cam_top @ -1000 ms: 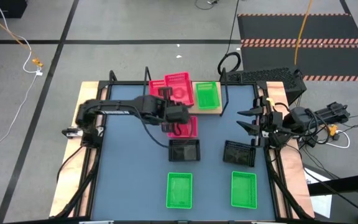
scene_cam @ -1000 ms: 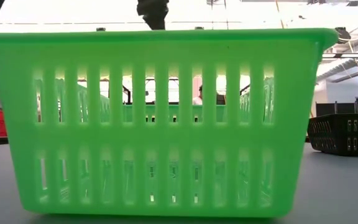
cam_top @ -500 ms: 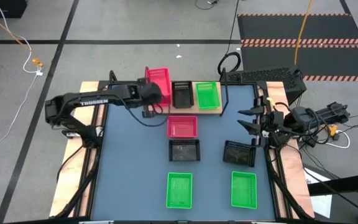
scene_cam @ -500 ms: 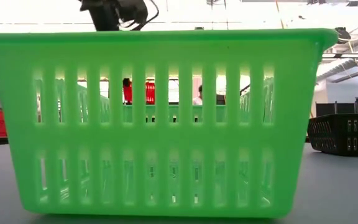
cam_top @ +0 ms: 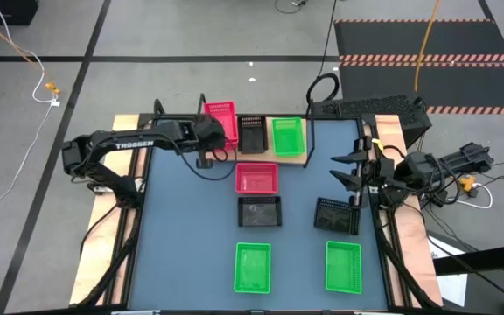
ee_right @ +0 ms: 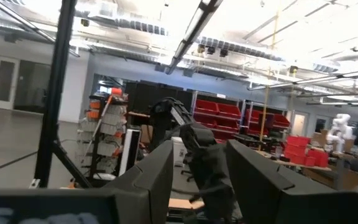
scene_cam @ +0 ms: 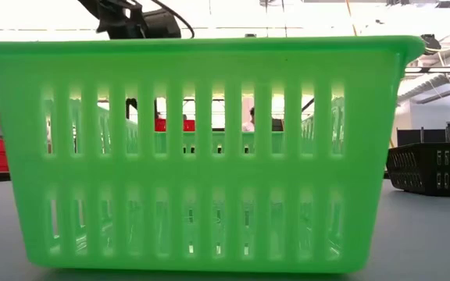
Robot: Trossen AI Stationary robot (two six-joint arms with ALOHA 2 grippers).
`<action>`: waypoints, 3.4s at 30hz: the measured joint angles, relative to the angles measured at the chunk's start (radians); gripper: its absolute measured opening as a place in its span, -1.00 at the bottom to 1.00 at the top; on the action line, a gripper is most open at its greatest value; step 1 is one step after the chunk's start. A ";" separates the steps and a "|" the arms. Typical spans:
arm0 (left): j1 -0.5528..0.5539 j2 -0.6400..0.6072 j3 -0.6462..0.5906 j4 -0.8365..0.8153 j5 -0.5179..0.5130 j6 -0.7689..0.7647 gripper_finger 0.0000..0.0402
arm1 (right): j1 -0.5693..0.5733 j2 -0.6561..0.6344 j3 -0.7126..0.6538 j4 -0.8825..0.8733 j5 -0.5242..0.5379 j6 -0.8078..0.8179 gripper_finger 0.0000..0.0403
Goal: Stack baskets on shelf by color
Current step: Stack the right red basket on the red basket on the shelf, then stack the left black basket on the black basket on the shelf
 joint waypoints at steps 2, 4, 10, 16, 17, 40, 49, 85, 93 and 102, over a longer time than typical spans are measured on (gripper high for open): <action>-0.001 -0.002 0.001 0.001 0.001 0.018 -0.88 | 0.000 0.000 0.000 0.000 0.011 0.000 -0.30; -0.002 -0.004 0.000 -0.006 0.003 0.030 -0.87 | 0.000 0.000 0.000 0.000 0.011 0.000 -0.30; -0.006 -0.037 0.000 -0.004 0.004 0.016 -0.86 | 0.000 0.000 0.000 0.000 0.011 0.000 -0.30; -0.011 -0.095 0.001 -0.007 0.041 -0.001 -0.85 | 0.000 0.000 0.000 -0.001 0.011 0.000 -0.30; -0.011 -0.101 0.001 -0.006 0.072 -0.002 -0.85 | 0.000 0.000 0.000 -0.001 0.012 0.000 -0.30; -0.011 -0.101 0.001 -0.102 0.165 -0.110 -0.85 | 0.000 0.001 0.000 -0.009 0.009 0.000 -0.30; -0.002 -0.101 0.001 -0.098 0.148 -0.021 -0.48 | 0.000 0.001 0.000 -0.009 0.009 0.000 -0.30; -0.417 0.061 0.001 0.435 0.213 -0.038 -0.12 | 0.000 0.005 0.000 -0.012 0.002 -0.016 -0.30; -0.459 0.095 0.000 0.199 0.366 0.204 -0.22 | 0.000 0.006 0.000 -0.024 0.002 -0.059 -0.30; -0.549 0.198 0.000 0.264 0.350 0.364 -0.45 | 0.000 0.012 0.000 -0.011 0.001 -0.081 -0.30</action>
